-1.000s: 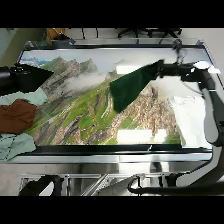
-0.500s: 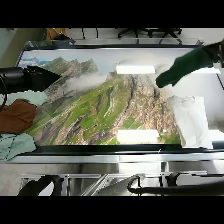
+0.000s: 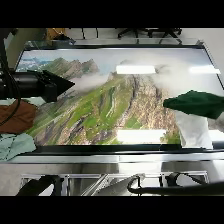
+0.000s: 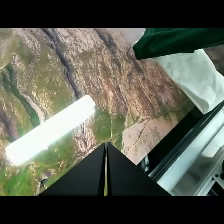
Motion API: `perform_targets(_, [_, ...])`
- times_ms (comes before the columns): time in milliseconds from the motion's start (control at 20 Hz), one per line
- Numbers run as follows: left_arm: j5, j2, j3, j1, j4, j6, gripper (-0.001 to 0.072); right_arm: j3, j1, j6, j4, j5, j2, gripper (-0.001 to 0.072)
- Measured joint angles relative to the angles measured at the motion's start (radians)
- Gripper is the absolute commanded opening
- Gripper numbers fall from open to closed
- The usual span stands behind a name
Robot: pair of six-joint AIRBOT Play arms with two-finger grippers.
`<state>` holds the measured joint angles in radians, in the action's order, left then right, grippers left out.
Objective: Fold the shirts.
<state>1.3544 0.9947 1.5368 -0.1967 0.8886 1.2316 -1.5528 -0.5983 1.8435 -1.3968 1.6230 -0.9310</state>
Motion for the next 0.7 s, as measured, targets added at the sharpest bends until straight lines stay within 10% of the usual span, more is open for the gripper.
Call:
perform_targets(100, [0.004,0.0,0.0,-0.016,0.0,-0.004,0.0017,0.106,-0.002,0.017,-0.091,0.051,0.033,0.0535])
perform_targets(400, [0.037,0.0,0.0,-0.029,0.001,-0.01,0.0017,0.235,-0.001,0.031,-0.158,0.096,0.043,0.0516])
perform_targets(550, [0.042,0.0,0.006,-0.03,0.002,-0.011,0.0017,0.213,0.001,-0.001,-0.027,0.019,0.034,0.0121])
perform_targets(700, [0.052,0.011,0.046,-0.015,0.001,-0.001,0.0017,0.2,0.012,-0.066,0.158,-0.085,0.031,0.0018])
